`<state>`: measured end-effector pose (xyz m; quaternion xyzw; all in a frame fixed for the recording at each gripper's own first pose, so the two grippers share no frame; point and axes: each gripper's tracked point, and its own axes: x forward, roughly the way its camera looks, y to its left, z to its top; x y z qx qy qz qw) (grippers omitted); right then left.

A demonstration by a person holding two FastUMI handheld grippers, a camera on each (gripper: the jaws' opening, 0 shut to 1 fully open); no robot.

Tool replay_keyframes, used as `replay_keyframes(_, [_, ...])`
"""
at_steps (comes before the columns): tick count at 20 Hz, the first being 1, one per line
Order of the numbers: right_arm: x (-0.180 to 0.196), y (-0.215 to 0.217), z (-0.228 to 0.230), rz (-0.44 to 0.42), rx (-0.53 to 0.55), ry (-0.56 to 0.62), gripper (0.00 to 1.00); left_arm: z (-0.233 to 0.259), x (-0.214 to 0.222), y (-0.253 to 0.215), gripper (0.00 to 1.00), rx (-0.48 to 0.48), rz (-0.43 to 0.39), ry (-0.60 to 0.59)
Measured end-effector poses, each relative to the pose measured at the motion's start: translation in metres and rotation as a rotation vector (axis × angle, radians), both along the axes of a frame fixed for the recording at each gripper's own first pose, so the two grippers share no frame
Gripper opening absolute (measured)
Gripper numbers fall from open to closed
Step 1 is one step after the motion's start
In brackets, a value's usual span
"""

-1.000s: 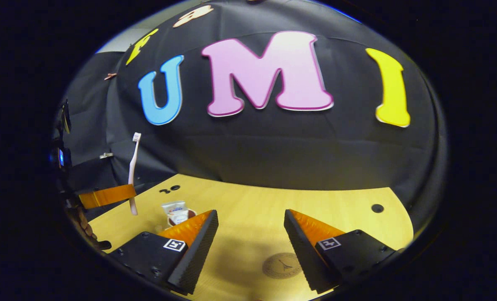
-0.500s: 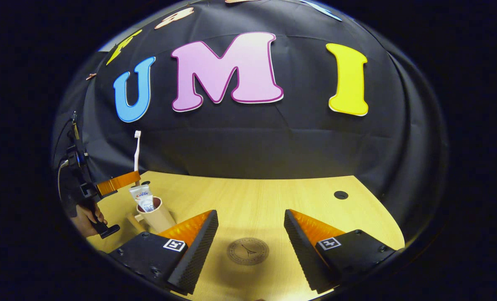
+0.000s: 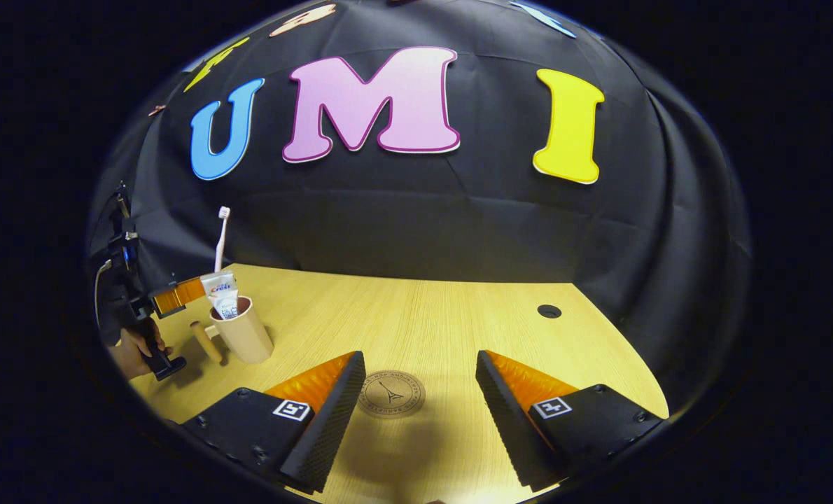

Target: Put the toothbrush and toothpaste on the desktop into the cup, then pick up the cup and place it on the coaster on the desktop.

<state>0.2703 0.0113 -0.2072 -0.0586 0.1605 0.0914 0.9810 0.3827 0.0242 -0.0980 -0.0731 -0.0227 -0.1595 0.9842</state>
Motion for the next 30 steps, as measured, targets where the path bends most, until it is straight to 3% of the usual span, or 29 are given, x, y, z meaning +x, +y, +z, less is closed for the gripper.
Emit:
replay_keyframes(2, [-0.002,0.004,0.000,0.007,0.002,-0.001,0.98,-0.003,-0.004,-0.003,0.23,0.005,-0.021,0.007])
replay_keyframes(7, [-0.010,0.008,0.001,0.030,0.000,0.004,0.98,-0.009,-0.018,0.009,0.56,0.046,0.020,0.047])
replay_keyframes(9, [-0.012,0.004,0.004,0.037,-0.003,0.004,0.98,-0.010,-0.027,0.015,0.88,0.062,0.027,0.085])
replay_keyframes(10, [-0.013,0.002,0.004,0.039,-0.004,0.008,0.98,-0.012,-0.030,0.018,0.93,0.075,0.035,0.108])
replay_keyframes(17, [-0.012,-0.017,0.012,0.037,0.012,0.027,0.98,-0.021,-0.051,0.022,0.97,0.193,0.060,0.297])
replay_keyframes(21, [-0.011,-0.030,0.014,0.028,0.043,0.054,0.98,-0.032,-0.060,0.012,0.98,0.250,0.025,0.443])
replay_keyframes(30, [-0.007,-0.051,0.017,0.041,0.073,0.103,0.98,-0.061,-0.046,0.007,0.98,0.406,0.007,0.776])
